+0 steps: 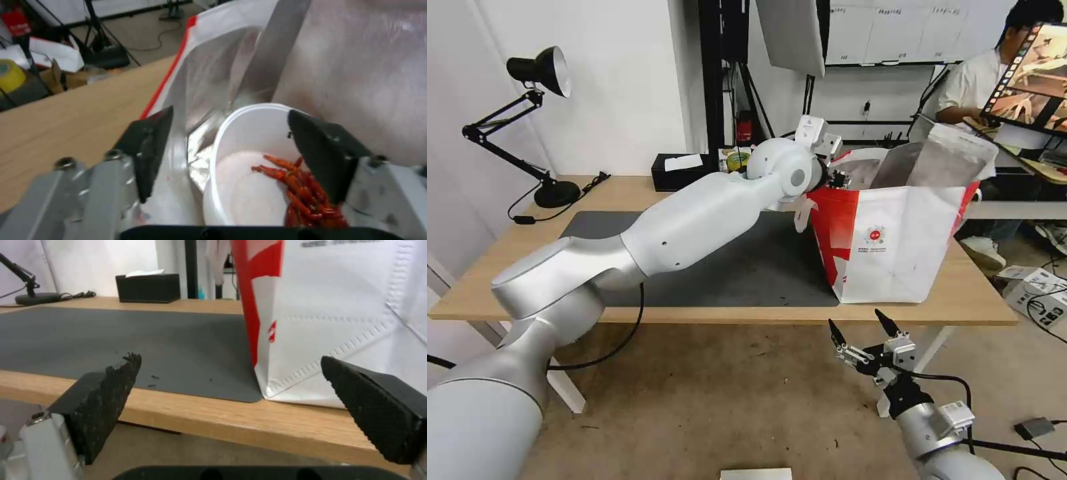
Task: Pick up the trash from the table and place it into the takeout bag.
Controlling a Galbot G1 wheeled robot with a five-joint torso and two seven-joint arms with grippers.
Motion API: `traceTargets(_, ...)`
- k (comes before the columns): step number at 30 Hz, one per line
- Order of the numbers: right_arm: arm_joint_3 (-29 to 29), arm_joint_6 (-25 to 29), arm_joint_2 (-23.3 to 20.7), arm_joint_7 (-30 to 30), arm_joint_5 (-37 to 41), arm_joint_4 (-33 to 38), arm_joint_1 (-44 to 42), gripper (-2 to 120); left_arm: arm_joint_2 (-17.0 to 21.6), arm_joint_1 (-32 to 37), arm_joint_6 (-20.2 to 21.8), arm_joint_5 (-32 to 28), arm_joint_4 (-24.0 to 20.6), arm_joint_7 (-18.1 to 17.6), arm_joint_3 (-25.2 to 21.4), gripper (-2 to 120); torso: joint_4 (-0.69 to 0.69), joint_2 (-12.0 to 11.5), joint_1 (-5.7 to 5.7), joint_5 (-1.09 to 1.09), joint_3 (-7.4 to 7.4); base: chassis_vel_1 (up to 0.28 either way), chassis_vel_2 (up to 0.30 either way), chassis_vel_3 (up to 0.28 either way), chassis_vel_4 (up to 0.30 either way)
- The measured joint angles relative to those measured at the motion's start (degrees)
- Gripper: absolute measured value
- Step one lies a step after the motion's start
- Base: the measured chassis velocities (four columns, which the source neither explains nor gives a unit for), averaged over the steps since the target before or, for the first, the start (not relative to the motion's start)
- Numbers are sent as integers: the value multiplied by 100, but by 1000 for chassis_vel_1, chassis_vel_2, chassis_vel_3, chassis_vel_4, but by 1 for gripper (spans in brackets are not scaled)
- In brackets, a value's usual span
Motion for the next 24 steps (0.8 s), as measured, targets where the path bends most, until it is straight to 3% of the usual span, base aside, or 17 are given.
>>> traceTargets(5,0,0,0,0,0,0,0,100,295,89,-460,277,-364,164,-244,94,0,0,0,0,0,0,0,0,0)
traceTargets(8,0,0,0,0,0,0,0,100,564,352,-729,382,-713,216,-648,105,-1,0,0,-1,0,0,0,0,0)
traceTargets(14,0,0,0,0,0,0,0,100,913,619,-1064,530,-1047,250,-798,113,0,0,0,-1,0,0,0,0,0)
traceTargets(17,0,0,0,0,0,0,0,100,1250,868,-1345,747,-1346,297,-833,114,0,0,0,-1,0,0,0,0,0)
traceTargets(21,0,0,0,-1,0,0,0,100,2166,1696,-2132,1371,-1985,550,-961,113,2,0,0,-3,0,0,0,0,0)
traceTargets(24,1,0,0,0,0,0,0,100,2451,2000,-2495,1676,-2114,639,-1073,113,2,0,-1,-4,0,0,0,0,0)
